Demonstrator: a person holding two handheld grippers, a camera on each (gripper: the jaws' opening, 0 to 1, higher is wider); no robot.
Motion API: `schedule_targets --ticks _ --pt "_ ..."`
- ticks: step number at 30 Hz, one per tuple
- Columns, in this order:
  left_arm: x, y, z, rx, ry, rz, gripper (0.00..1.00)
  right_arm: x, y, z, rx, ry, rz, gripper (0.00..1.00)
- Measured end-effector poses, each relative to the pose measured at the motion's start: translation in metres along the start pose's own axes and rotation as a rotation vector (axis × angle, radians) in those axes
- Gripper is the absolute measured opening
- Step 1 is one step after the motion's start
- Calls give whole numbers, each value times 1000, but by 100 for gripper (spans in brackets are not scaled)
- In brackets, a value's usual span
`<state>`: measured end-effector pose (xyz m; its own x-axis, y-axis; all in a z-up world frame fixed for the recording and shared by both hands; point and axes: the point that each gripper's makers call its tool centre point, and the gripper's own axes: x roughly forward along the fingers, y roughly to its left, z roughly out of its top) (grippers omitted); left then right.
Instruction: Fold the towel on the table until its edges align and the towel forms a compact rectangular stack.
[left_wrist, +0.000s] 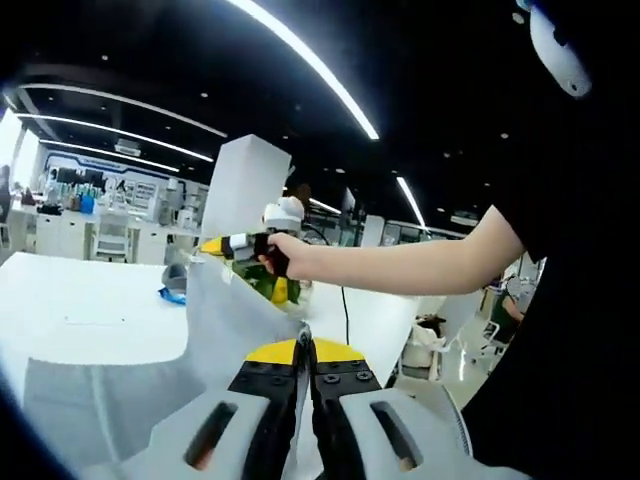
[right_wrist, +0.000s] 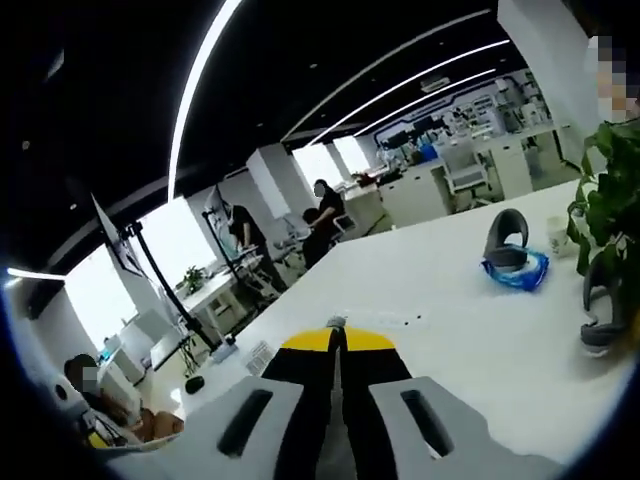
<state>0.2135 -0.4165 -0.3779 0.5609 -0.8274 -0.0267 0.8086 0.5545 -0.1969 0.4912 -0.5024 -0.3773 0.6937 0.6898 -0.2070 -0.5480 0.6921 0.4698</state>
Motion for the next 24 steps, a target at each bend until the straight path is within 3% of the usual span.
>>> schedule_targets --ticks 4,9,13,17,18,24 --pt "-10 12 3 -8 0 18 3 7 -8 0 28 12 -15 0" --pt "-23 23 6 -2 -4 27 3 17 -7 2 83 -12 -11 0" --pt "-33 31 2 21 11 40 3 28 -3 -4 131 9 5 0" --pt "-45 35 -4 -1 20 13 3 43 15 -7 148 15 37 0" --pt "-48 36 -3 9 21 11 3 49 29 -11 144 15 45 0" --pt "-75 55 12 -9 -35 50 3 63 54 -14 129 24 59 0"
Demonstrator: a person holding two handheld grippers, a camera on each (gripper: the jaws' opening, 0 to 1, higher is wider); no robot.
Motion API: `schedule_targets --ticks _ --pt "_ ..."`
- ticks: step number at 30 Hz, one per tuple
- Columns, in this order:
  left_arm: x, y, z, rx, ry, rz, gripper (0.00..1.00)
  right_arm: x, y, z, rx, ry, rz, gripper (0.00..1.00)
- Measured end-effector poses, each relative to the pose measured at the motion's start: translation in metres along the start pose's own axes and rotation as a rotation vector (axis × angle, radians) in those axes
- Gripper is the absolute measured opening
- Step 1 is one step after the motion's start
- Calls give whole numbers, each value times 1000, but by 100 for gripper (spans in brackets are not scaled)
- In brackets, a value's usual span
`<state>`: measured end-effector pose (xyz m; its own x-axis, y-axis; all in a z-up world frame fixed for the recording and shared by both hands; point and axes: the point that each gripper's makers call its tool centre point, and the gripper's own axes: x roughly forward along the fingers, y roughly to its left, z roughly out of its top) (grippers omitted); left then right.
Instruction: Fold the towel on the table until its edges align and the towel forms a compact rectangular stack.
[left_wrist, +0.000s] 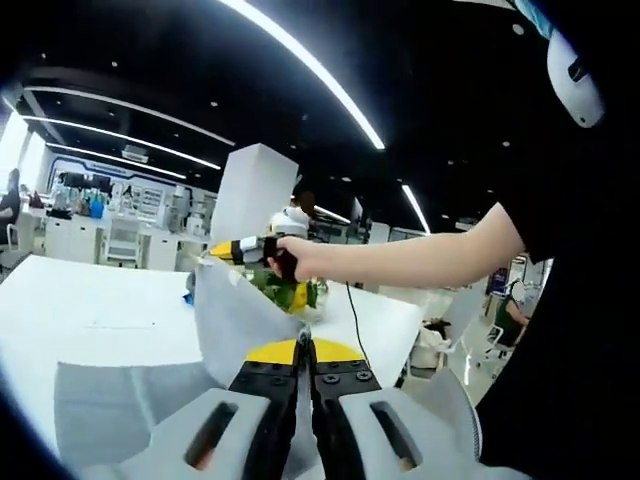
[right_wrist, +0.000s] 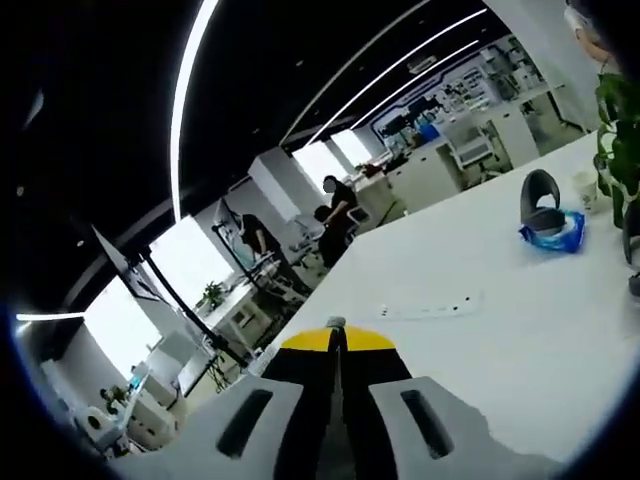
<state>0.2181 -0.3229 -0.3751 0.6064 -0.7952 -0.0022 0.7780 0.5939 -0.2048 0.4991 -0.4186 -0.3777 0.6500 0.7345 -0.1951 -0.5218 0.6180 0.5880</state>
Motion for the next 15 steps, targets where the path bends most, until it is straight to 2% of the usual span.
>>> schedule_targets --ticks 6,9,11,15 --pt "-23 22 1 -2 -25 54 3 27 11 -1 22 -3 27 0" --pt "-30 30 -2 1 -13 84 3 45 12 -8 24 49 30 0" --pt "-34 33 -2 4 -15 96 3 53 13 -12 39 61 33 0" --pt "-44 45 -2 -13 -24 127 3 69 21 -16 148 37 76 0"
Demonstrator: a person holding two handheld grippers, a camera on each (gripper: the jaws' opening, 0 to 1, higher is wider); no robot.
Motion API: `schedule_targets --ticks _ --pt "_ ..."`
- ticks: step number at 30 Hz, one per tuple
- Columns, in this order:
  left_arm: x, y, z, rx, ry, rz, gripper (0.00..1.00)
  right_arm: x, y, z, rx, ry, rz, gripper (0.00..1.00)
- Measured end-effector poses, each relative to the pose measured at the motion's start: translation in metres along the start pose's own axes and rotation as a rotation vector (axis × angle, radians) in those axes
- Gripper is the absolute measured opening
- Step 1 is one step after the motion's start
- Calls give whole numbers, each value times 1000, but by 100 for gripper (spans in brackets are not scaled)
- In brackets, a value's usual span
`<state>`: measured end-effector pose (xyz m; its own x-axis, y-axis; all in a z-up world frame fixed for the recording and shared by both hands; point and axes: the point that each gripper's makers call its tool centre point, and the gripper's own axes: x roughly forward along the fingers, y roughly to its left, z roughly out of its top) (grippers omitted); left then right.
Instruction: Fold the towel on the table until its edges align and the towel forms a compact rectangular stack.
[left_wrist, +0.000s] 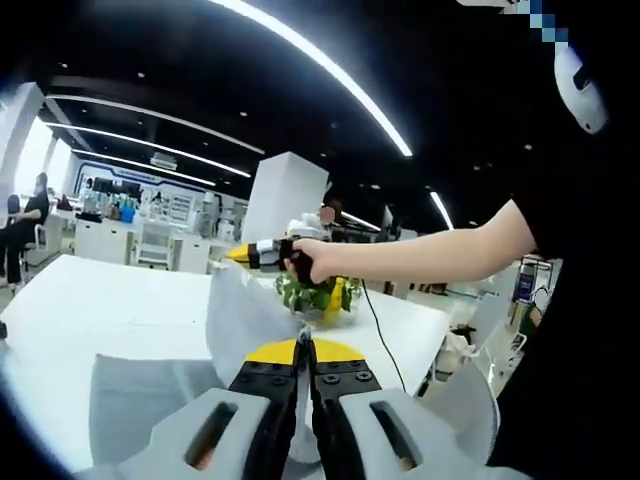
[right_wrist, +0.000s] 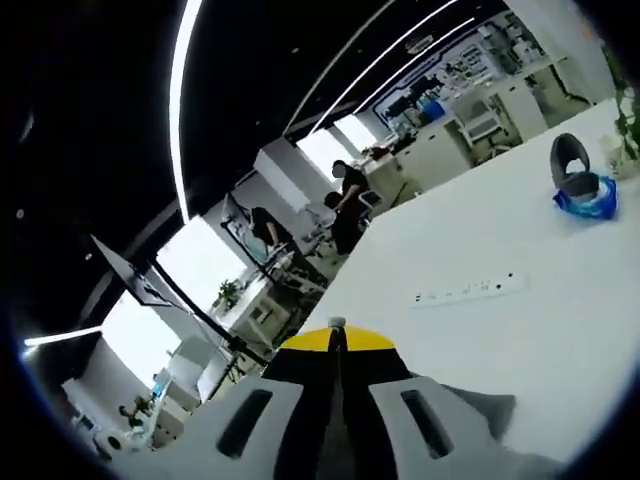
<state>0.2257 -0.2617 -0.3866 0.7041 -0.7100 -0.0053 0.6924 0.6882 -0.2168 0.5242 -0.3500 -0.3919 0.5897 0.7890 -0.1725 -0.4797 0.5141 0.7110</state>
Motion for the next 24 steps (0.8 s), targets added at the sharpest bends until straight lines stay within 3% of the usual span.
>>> schedule_targets --ticks 5,9,15,20,24 --pt "-11 15 -2 -34 -11 57 3 18 3 -6 109 -7 36 0" --pt "-22 27 -6 -57 -20 95 3 30 7 -10 103 -5 52 0" --pt "-40 51 -29 -50 35 193 3 41 11 -33 14 117 51 0" --pt "-51 67 -48 -15 97 249 3 50 17 -46 39 115 66 0" --pt "-58 75 -55 -38 100 270 3 57 14 -55 38 129 56 0"
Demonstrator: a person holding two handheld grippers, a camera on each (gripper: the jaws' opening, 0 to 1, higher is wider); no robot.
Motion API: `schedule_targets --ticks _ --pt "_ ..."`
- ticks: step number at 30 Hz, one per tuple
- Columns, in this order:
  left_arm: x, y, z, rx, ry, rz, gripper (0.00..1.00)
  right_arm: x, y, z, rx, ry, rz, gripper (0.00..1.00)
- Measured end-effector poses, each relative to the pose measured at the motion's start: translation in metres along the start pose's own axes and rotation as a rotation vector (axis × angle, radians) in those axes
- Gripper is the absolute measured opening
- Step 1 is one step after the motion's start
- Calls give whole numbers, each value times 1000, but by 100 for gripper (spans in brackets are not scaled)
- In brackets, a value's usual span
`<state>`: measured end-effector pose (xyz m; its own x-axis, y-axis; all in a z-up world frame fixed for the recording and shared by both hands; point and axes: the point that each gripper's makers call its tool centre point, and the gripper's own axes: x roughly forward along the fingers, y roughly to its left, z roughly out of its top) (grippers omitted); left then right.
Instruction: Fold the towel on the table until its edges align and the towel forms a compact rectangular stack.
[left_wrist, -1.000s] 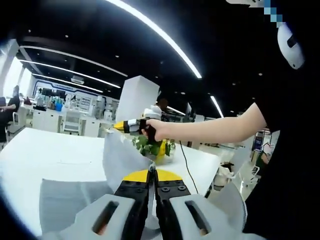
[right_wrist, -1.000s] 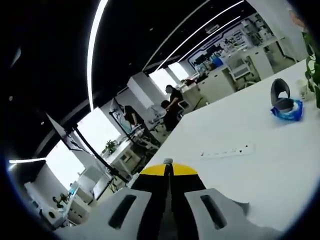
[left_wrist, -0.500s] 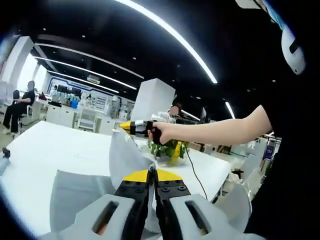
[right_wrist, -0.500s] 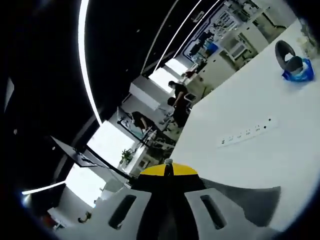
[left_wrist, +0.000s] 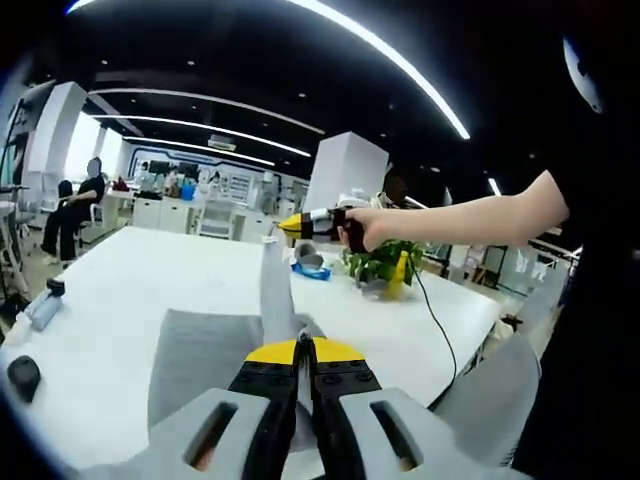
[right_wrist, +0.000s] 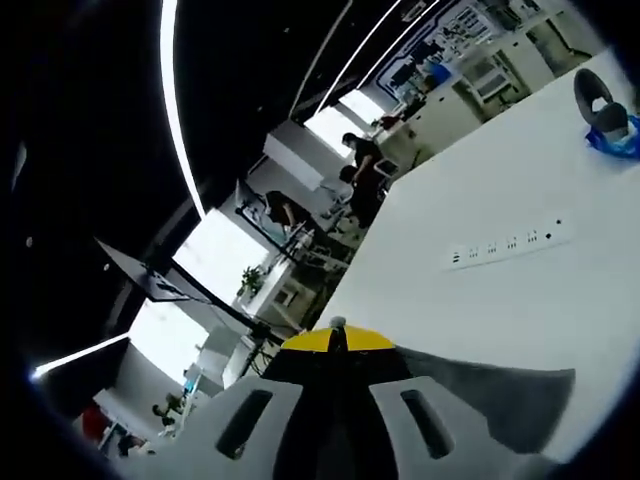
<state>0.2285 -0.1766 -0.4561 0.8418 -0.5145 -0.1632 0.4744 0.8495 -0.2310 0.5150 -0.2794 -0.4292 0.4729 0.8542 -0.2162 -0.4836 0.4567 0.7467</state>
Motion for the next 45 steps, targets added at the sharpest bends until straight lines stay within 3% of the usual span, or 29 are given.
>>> schedule_targets --ticks 4,6,8,11,14,15,16,17,22,24,26,28,33,38,45 --pt "0 8 -16 -70 19 17 3 9 -15 -16 4 -13 -43 0" --pt "2 8 -20 -147 -5 8 3 14 -19 -22 84 -48 -36 0" --pt "3 11 -30 -144 14 19 3 19 -23 -25 183 -84 -20 0" --pt "1 18 -40 -142 46 54 3 22 -26 -27 249 -110 -3 0" --pt "-3 20 -35 -161 24 56 3 25 -19 -25 228 -119 32 0" --pt "-6 23 -29 -101 8 85 3 27 -12 -20 217 -131 68 0" --pt "-9 20 -22 -25 2 78 3 28 -5 -17 214 -135 103 0" --pt "-11 16 -17 -1 -8 62 3 29 1 -15 208 -139 128 0" --pt "-19 15 -4 -4 -37 62 3 33 24 -4 131 -145 204 0" --pt "-19 21 -5 -9 -41 74 3 37 23 -7 123 -133 185 0" --pt "-21 34 -9 21 -41 144 3 41 18 -13 127 -117 165 0" --pt "-20 37 -18 -9 -27 135 3 46 9 -22 151 -92 137 0" --pt "-16 50 -51 -29 48 182 3 52 -13 -44 309 -88 89 0" --pt "-13 64 -70 -139 53 211 3 54 -26 -55 319 -90 61 0" --pt "-12 75 -81 -157 72 245 3 65 -33 -60 335 -83 58 0"
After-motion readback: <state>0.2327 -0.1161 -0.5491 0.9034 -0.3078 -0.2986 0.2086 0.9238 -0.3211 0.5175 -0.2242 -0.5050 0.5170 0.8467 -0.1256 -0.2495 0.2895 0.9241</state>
